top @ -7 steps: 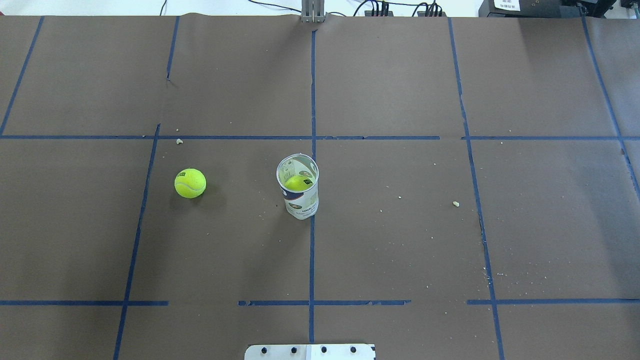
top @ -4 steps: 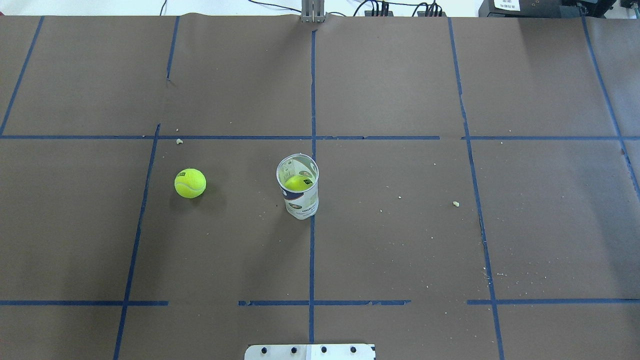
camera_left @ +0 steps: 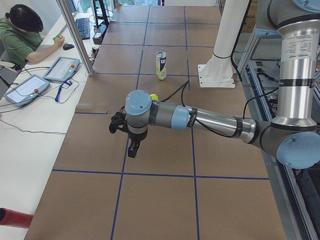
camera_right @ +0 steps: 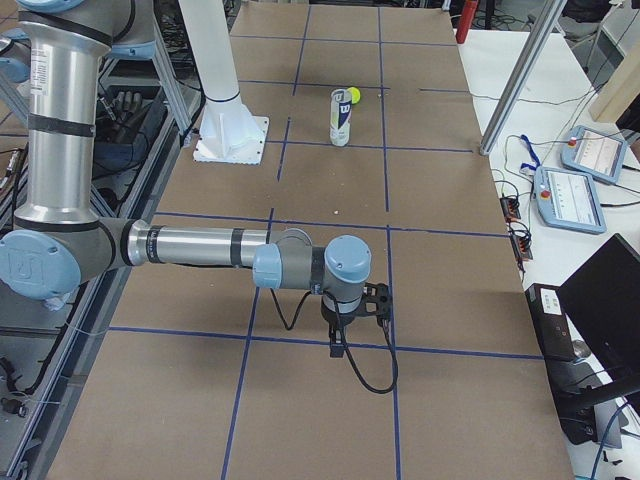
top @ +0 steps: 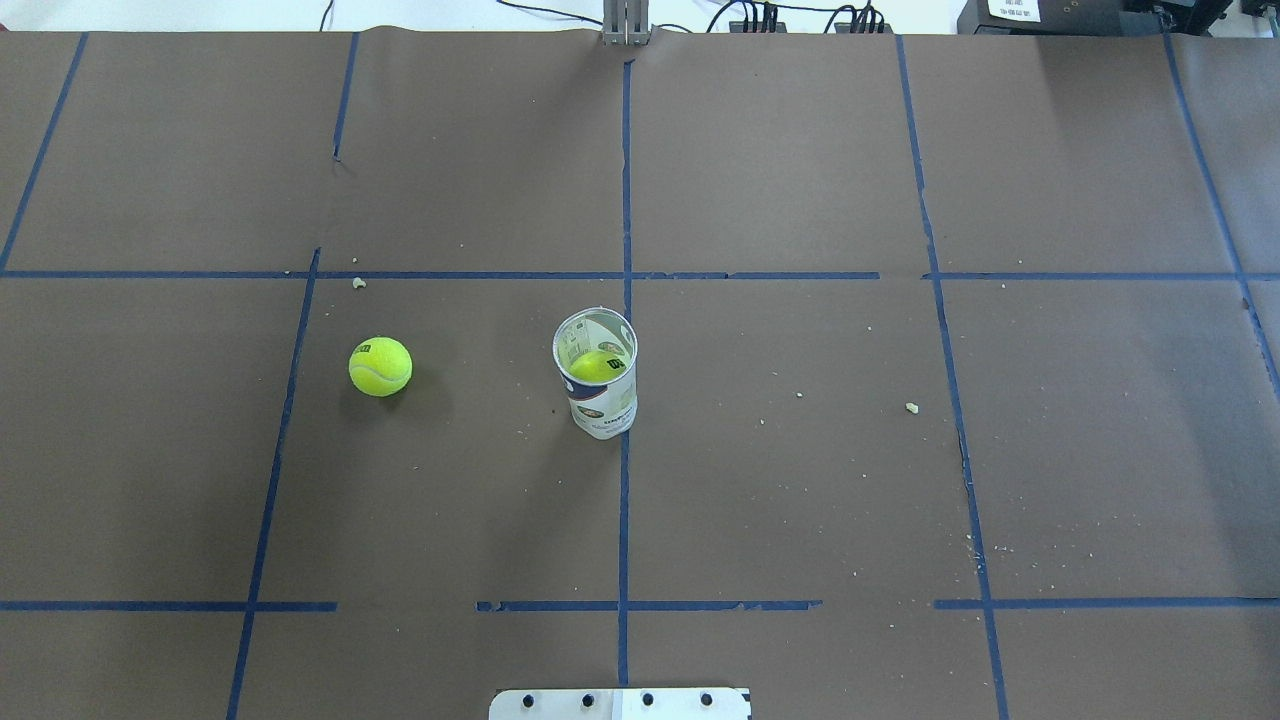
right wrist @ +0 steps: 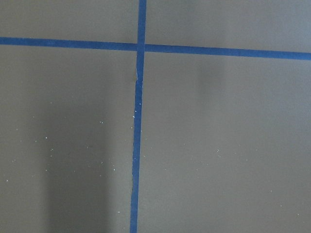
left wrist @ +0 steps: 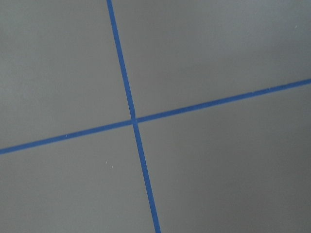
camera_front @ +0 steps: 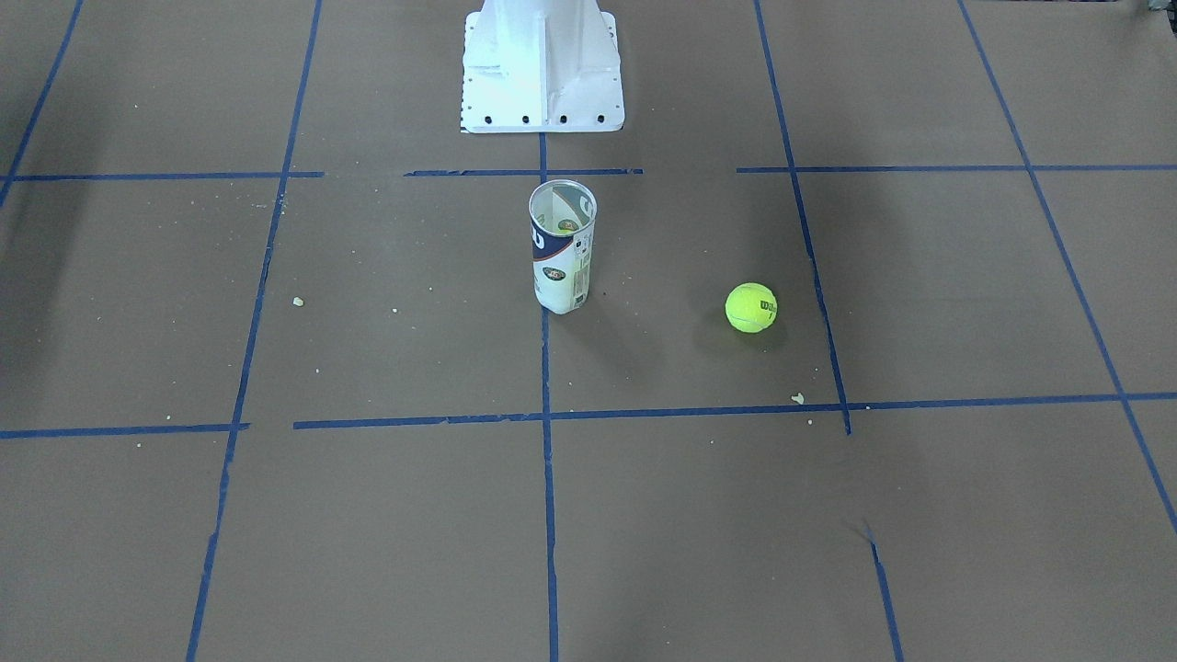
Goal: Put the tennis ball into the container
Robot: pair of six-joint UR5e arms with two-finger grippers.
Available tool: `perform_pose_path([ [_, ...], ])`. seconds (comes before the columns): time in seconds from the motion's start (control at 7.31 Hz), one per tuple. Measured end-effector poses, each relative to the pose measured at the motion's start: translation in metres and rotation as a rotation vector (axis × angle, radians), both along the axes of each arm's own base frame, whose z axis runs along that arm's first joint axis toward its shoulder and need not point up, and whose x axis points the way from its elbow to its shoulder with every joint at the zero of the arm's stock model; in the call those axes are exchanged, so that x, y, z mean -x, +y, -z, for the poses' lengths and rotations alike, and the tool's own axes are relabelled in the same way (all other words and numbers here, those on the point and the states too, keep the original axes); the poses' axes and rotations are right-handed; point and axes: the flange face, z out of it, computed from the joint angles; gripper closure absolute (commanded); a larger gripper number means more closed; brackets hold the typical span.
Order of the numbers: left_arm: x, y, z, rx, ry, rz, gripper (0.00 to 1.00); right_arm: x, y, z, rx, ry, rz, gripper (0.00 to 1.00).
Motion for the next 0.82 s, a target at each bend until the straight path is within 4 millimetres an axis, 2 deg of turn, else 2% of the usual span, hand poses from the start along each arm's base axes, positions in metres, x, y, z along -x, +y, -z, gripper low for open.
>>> perform_pose_path([
  [0.27, 0.001, -0.012, 0.018, 0.001, 0.002, 0.058, 0.00, 0.000, 0.000, 0.000, 0.000, 0.000, 0.000, 0.00],
  [0.41, -0.004, -0.017, 0.030, -0.013, 0.012, 0.078, 0.00, 0.000, 0.000, 0.000, 0.001, 0.000, 0.000, 0.00],
  [0.55, -0.023, -0.025, 0.043, -0.004, 0.028, 0.089, 0.00, 0.000, 0.000, 0.000, 0.001, 0.000, 0.000, 0.00],
  [0.82, -0.088, -0.043, 0.082, 0.053, 0.086, 0.116, 0.00, 0.000, 0.000, 0.000, 0.000, 0.000, 0.000, 0.00],
])
